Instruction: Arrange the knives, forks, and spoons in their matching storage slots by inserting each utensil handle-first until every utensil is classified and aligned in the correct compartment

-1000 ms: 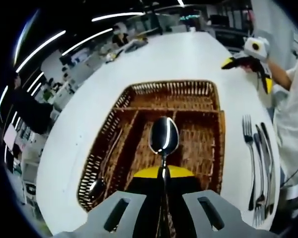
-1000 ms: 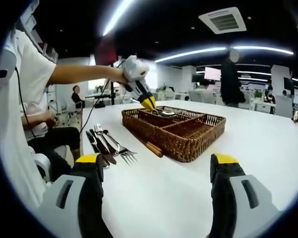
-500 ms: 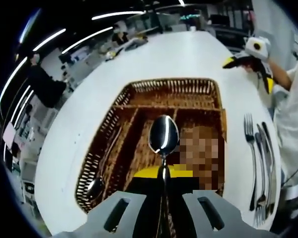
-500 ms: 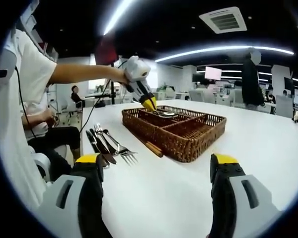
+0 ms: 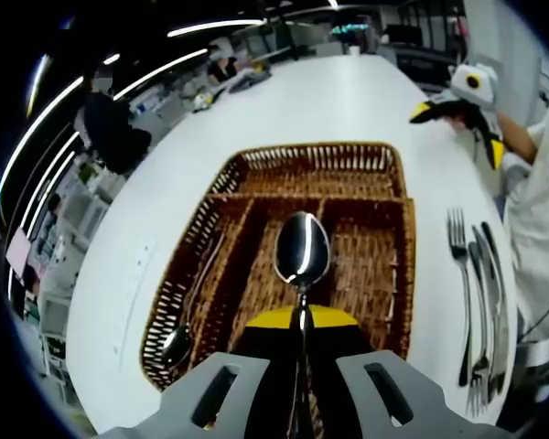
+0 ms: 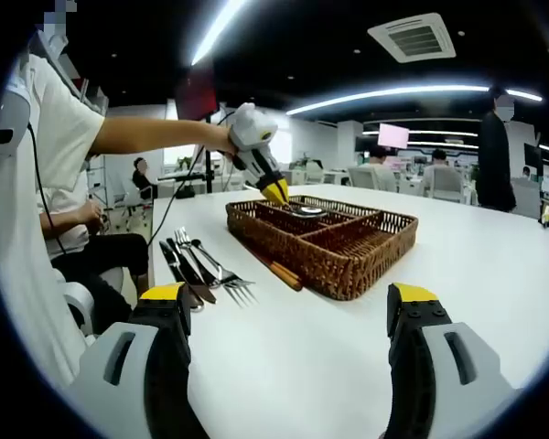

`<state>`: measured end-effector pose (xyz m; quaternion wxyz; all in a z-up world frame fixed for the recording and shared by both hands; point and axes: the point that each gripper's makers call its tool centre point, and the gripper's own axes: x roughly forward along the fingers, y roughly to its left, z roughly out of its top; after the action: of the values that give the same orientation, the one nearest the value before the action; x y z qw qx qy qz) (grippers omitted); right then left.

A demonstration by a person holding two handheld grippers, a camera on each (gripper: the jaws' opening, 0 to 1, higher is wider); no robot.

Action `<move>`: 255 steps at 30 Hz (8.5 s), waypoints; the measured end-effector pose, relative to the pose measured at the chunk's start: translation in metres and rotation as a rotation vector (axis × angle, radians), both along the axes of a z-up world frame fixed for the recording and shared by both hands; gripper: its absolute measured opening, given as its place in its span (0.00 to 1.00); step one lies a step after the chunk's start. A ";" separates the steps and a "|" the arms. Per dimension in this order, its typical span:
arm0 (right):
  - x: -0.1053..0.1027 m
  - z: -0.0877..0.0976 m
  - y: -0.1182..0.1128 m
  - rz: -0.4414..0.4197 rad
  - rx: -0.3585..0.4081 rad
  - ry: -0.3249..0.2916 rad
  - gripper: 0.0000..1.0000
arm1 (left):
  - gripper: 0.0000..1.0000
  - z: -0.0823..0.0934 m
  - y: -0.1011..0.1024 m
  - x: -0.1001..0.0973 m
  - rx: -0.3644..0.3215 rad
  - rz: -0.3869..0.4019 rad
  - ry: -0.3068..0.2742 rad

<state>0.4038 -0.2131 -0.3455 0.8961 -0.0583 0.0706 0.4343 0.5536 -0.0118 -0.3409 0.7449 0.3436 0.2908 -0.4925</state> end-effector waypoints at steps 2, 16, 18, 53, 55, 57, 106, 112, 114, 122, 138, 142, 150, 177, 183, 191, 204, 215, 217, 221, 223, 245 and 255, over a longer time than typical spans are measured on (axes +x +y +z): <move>0.000 0.001 0.000 0.000 0.004 0.000 0.92 | 0.03 0.002 -0.001 0.001 0.000 -0.005 -0.011; -0.001 0.002 0.002 -0.001 -0.002 -0.005 0.92 | 0.03 0.004 0.001 0.008 -0.003 -0.001 -0.015; -0.001 0.002 0.002 0.000 0.001 -0.003 0.92 | 0.03 0.005 0.000 0.011 -0.004 0.002 -0.022; 0.000 0.000 -0.003 -0.010 0.007 0.002 0.91 | 0.03 0.006 0.006 0.053 0.025 0.022 -0.064; 0.000 0.001 -0.002 -0.009 0.008 0.000 0.91 | 0.03 0.007 0.006 0.055 0.022 0.024 -0.063; 0.000 0.002 -0.002 -0.008 0.009 0.001 0.91 | 0.03 0.007 0.006 0.057 0.024 0.027 -0.070; -0.003 0.004 0.005 0.001 0.015 0.002 0.91 | 0.02 0.011 0.008 0.070 0.053 0.023 -0.101; -0.002 0.003 0.004 0.001 0.016 0.003 0.91 | 0.02 0.013 0.007 0.074 0.057 0.019 -0.112; -0.001 0.003 0.004 -0.001 0.014 0.004 0.91 | 0.02 0.014 0.006 0.075 0.061 0.011 -0.119; 0.000 0.002 0.002 0.000 0.014 0.002 0.91 | 0.02 0.013 0.005 0.078 0.073 -0.002 -0.126; 0.004 0.001 -0.003 -0.008 0.007 -0.002 0.91 | 0.02 0.011 0.001 0.087 0.086 -0.028 -0.147; 0.003 0.000 -0.004 -0.010 0.005 0.000 0.91 | 0.02 0.008 -0.001 0.086 0.095 -0.034 -0.144; 0.004 0.003 -0.005 -0.013 0.007 -0.006 0.91 | 0.02 0.009 -0.003 0.092 0.093 -0.041 -0.153; 0.006 -0.005 -0.010 -0.028 -0.003 0.013 0.91 | 0.03 -0.002 -0.008 0.112 0.085 -0.066 -0.171; 0.008 -0.005 -0.014 -0.036 -0.003 0.014 0.91 | 0.03 -0.003 -0.011 0.114 0.087 -0.075 -0.177; 0.009 -0.004 -0.013 -0.035 -0.004 0.010 0.91 | 0.03 -0.005 -0.012 0.118 0.086 -0.078 -0.172; 0.013 -0.008 -0.014 -0.041 -0.012 0.024 0.91 | 0.03 -0.011 -0.014 0.122 0.072 -0.088 -0.165; 0.016 -0.010 -0.014 -0.042 -0.016 0.028 0.91 | 0.03 -0.019 -0.013 0.122 0.072 -0.099 -0.151; 0.016 -0.010 -0.014 -0.040 -0.012 0.028 0.91 | 0.03 -0.021 -0.013 0.121 0.071 -0.099 -0.139; 0.018 -0.010 -0.015 -0.043 -0.013 0.029 0.91 | 0.03 -0.022 -0.014 0.124 0.073 -0.101 -0.131; 0.018 -0.009 -0.016 -0.044 -0.013 0.028 0.91 | 0.03 -0.022 -0.014 0.126 0.075 -0.107 -0.126; 0.029 -0.014 -0.026 -0.068 -0.014 0.040 0.91 | 0.03 -0.030 -0.017 0.135 0.077 -0.118 -0.047; 0.034 -0.015 -0.029 -0.076 -0.010 0.046 0.91 | 0.03 -0.038 -0.019 0.136 0.084 -0.139 0.012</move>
<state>0.4377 -0.2426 -0.3608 0.9098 -0.0501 0.0957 0.4007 0.6901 -0.0308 -0.3785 0.6920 0.3910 0.2912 -0.5323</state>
